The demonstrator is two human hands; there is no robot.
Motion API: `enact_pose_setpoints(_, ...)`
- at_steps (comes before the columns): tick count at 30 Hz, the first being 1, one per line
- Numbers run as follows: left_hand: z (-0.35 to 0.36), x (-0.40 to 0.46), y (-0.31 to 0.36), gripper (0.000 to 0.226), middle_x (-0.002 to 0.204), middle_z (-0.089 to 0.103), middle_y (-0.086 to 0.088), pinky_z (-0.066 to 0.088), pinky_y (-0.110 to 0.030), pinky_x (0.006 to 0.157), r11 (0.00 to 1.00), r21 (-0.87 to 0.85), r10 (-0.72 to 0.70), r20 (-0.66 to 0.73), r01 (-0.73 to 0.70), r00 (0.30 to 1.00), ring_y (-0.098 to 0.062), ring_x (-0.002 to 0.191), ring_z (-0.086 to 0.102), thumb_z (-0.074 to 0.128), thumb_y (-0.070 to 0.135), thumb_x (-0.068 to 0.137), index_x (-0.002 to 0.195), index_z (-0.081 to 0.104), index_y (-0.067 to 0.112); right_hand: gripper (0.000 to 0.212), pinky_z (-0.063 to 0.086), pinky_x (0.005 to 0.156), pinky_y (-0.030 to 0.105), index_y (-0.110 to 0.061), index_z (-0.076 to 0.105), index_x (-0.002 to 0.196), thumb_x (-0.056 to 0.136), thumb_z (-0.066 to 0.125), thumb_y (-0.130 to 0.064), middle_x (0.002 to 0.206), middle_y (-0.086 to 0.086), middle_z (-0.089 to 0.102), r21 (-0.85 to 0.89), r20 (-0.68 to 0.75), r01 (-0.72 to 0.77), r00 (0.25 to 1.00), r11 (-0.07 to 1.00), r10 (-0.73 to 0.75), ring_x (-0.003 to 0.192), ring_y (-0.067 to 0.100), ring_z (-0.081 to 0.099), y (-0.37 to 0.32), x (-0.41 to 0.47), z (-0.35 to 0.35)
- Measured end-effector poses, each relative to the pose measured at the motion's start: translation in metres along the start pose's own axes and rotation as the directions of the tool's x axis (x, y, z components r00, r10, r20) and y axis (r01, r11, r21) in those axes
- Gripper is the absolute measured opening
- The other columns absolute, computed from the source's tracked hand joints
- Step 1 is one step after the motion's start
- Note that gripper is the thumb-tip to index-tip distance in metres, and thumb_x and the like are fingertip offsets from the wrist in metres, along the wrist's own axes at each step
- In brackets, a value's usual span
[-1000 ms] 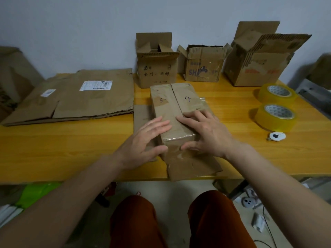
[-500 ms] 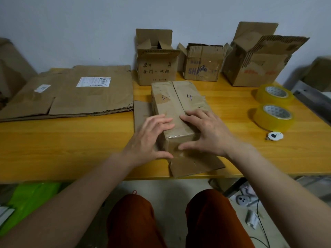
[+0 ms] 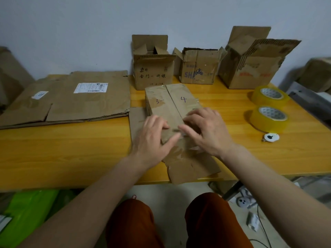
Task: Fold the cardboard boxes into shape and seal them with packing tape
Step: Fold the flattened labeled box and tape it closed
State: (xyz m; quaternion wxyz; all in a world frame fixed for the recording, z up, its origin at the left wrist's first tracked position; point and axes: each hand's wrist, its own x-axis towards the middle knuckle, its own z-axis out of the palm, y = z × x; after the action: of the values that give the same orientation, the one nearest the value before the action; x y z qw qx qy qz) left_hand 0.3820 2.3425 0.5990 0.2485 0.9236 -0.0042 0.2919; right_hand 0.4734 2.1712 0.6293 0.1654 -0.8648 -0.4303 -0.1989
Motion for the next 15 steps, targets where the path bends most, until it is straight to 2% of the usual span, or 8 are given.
enact_pose_setpoints(1,0.006,0.008,0.011,0.046,0.1,0.052,-0.002,0.048,-0.037,0.077,0.997,0.023,-0.078,-0.046,0.079,0.996,-0.017,0.096,0.051,0.041,0.057,0.087,0.096,0.055,0.014,0.055,0.039,0.085,0.033,-0.015,0.07,0.103,0.094,0.035,-0.057,0.106,0.002,0.065,-0.054,-0.043,-0.037,0.998,0.998,0.034,0.099,0.021,0.056,0.0,0.002,0.004)
enact_pose_setpoints(3,0.019,0.015,0.024,0.045,0.102,0.055,-0.007,0.049,-0.04,0.08,0.993,-0.002,-0.119,-0.115,0.12,0.986,-0.02,0.096,0.052,0.04,0.048,0.09,0.098,0.06,0.009,0.052,0.044,0.083,0.04,-0.01,0.069,0.106,0.098,0.032,-0.045,0.112,0.01,0.066,-0.143,-0.111,-0.067,0.993,0.987,0.052,0.101,0.03,0.059,-0.001,0.001,0.016)
enact_pose_setpoints(6,0.033,0.01,0.015,0.042,0.115,0.066,-0.019,0.047,-0.05,0.094,0.996,-0.087,0.011,-0.18,-0.027,0.984,-0.032,0.116,0.056,0.052,0.031,0.091,0.107,0.07,-0.003,0.058,0.051,0.084,0.042,-0.004,0.067,0.113,0.1,0.026,-0.043,0.119,0.016,0.065,-0.211,-0.152,0.06,0.984,0.976,-0.093,0.106,0.035,0.062,0.008,-0.004,0.024)
enact_pose_setpoints(9,0.038,0.01,0.0,0.044,0.118,0.065,-0.019,0.047,-0.056,0.094,0.991,-0.023,0.129,-0.165,-0.135,0.978,-0.034,0.119,0.056,0.061,0.035,0.087,0.109,0.069,-0.003,0.062,0.053,0.086,0.043,-0.001,0.066,0.115,0.101,0.025,-0.045,0.12,0.017,0.065,-0.249,-0.12,0.232,0.956,0.94,-0.267,0.109,0.036,0.062,0.03,-0.002,0.024)
enact_pose_setpoints(12,0.04,0.014,-0.004,0.052,0.118,0.065,-0.019,0.046,-0.058,0.093,0.987,-0.03,0.151,-0.148,-0.157,0.977,-0.034,0.117,0.057,0.067,0.04,0.08,0.11,0.069,-0.002,0.056,0.05,0.094,0.046,-0.001,0.065,0.119,0.099,0.034,-0.044,0.124,0.017,0.062,-0.139,-0.116,0.327,0.932,0.935,-0.343,0.118,0.035,0.058,0.053,-0.004,0.025)
enact_pose_setpoints(15,0.041,0.015,-0.004,0.052,0.118,0.065,-0.017,0.046,-0.058,0.094,0.988,-0.062,0.132,-0.157,-0.143,0.979,-0.032,0.116,0.058,0.073,0.038,0.077,0.111,0.068,-0.001,0.054,0.039,0.108,0.046,-0.003,0.058,0.128,0.099,0.035,-0.042,0.136,0.019,0.052,0.063,-0.101,0.303,0.95,0.951,-0.296,0.13,0.034,0.046,0.062,-0.005,0.026)
